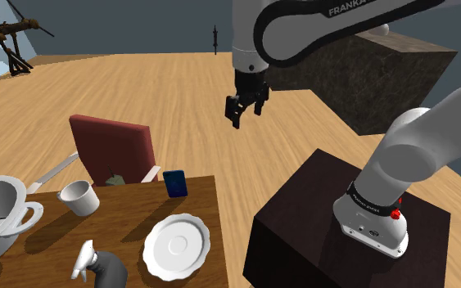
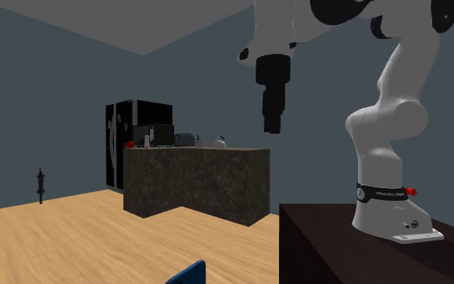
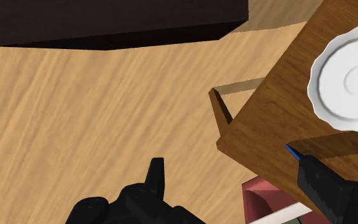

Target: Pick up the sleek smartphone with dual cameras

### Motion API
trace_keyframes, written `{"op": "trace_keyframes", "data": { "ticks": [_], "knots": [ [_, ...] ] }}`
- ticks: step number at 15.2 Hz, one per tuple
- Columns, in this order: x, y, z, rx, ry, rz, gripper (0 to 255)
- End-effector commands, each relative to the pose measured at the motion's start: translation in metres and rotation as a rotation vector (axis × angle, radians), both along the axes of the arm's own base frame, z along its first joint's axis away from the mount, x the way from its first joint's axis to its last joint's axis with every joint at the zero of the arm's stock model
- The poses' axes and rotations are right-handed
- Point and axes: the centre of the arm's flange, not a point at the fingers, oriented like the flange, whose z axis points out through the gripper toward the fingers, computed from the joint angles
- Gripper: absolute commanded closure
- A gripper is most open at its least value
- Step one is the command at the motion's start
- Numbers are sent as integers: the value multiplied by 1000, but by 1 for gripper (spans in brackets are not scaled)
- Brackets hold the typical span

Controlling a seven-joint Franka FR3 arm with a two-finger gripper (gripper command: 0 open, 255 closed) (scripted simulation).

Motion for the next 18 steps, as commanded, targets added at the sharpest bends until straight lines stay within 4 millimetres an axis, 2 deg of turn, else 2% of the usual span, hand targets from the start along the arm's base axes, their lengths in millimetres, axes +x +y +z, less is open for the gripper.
{"op": "trace_keyframes", "data": {
  "ticks": [1,18],
  "knots": [
    [12,19,-17,8,0,-32,0],
    [127,150,-151,59,10,-285,0]
  ]
}}
